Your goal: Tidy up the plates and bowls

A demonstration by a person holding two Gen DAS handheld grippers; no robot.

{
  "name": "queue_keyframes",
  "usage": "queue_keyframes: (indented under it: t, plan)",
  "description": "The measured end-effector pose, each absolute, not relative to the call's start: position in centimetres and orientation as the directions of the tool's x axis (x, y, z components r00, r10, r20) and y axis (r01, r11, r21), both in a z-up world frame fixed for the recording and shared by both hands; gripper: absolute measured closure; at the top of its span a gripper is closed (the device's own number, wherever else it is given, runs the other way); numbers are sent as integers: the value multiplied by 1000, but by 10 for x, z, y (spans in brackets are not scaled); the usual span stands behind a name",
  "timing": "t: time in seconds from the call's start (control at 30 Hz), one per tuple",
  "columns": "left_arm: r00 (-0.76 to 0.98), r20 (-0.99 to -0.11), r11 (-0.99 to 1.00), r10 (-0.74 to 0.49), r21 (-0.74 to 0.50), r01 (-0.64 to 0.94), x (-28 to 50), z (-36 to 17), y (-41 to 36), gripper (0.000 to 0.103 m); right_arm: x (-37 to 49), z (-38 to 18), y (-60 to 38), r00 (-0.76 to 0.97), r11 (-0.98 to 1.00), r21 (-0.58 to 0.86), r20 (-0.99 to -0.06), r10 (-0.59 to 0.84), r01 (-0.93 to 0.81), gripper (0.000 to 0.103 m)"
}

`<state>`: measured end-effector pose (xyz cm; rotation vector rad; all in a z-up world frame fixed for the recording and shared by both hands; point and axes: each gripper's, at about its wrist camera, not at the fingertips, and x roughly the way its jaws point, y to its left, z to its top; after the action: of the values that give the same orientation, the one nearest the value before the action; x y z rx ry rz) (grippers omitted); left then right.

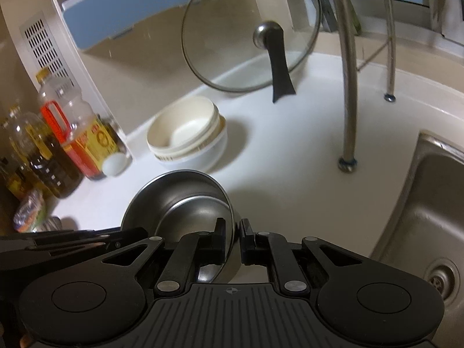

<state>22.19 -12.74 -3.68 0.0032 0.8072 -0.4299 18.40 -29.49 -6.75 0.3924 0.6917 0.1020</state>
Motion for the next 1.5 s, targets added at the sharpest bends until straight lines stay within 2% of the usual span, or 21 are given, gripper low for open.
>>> queue_keyframes:
  t: [0.37,0.67,1.07,1.5]
  plan:
    - [674,-647,927,-357,-161,337,268,-6,-119,94,237,-24,-296,810,907,420,-524,262,-22,93]
    - [715,-614,937,-336,-142,319,316,9,-112,94,288,-9,-296,820,886,463,-496,286,-29,93]
    - [702,-631,938,-329,-130,322,368,0,-112,94,339,-20,-301,803,854,520,-517,298,18,93]
    - [662,-673,932,-330,-124,340,391,-15,-119,94,360,-44,-307,770,837,542,-567,293,80,93]
